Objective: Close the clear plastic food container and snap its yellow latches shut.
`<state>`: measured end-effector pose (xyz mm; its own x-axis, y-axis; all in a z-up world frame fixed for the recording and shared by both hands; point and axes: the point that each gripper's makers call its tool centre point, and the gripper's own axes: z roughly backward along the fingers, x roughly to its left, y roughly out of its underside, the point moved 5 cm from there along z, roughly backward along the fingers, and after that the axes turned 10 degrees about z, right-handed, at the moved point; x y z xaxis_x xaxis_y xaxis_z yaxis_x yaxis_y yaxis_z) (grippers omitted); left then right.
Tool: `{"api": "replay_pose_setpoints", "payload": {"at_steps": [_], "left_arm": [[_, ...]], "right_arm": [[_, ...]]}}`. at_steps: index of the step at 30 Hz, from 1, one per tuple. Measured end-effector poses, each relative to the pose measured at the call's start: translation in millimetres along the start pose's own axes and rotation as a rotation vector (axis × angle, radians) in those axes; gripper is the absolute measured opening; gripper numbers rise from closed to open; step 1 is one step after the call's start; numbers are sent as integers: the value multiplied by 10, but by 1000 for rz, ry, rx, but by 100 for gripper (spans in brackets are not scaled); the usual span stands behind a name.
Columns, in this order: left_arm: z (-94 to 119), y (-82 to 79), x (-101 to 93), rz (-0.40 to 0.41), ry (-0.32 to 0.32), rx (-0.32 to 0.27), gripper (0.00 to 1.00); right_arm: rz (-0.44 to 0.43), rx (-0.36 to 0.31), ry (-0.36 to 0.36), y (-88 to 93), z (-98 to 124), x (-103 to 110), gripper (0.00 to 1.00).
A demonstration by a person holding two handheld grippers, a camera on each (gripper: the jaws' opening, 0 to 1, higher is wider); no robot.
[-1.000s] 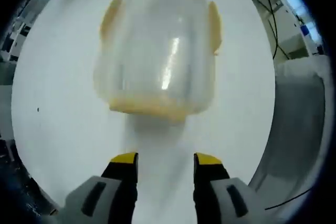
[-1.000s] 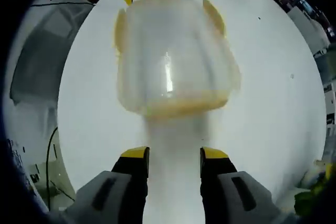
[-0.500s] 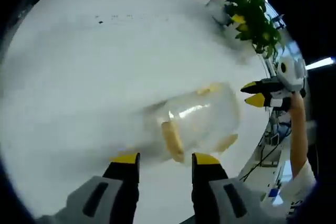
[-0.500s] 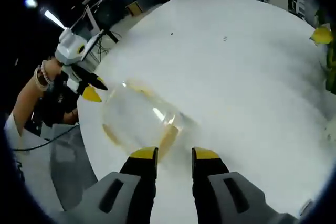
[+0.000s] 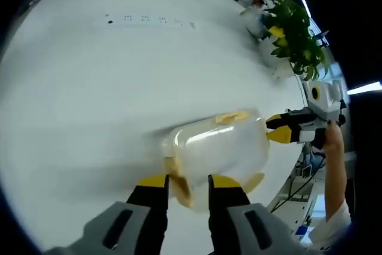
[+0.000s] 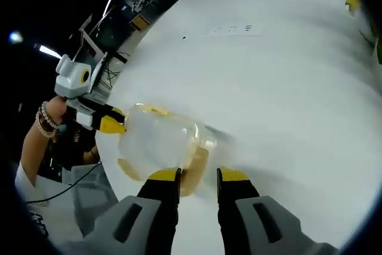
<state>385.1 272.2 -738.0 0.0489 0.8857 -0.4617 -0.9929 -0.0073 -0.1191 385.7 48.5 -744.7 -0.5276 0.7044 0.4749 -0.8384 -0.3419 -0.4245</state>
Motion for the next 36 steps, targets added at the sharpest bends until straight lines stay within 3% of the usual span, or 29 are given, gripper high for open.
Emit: {"api": "replay_pose_setpoints", "payload": {"at_steps": [6,10,12,16,17,20,28,36], "left_arm": [[0,-2,7,4,1,3,19],[2,1,16,-17,5,6,18],[2,3,21,-16,7,6,18],[0,5,25,-13,7,7,18],[0,9,26,-12,8,7,18],[-1,15,30,-7,10,6,18],[-10,34,31,34,0,19,19],[-17,25,47,62,10,50,17]], "right_arm": [[-52,-20,-65,-11,-15,28,12],[-92,-45,-97,-21,-1,24,14],[-154,-92,-150,-74,8,66,17],[-93,-29,-89,11,-23,15,17],[-112,-54,-105,-21,-26,45,18],[-72,0,-105,31,-38,93,17],[-18,14,-60,-15,-53,154,19],[-49,2,-63,-26,-74,137,17]]}}
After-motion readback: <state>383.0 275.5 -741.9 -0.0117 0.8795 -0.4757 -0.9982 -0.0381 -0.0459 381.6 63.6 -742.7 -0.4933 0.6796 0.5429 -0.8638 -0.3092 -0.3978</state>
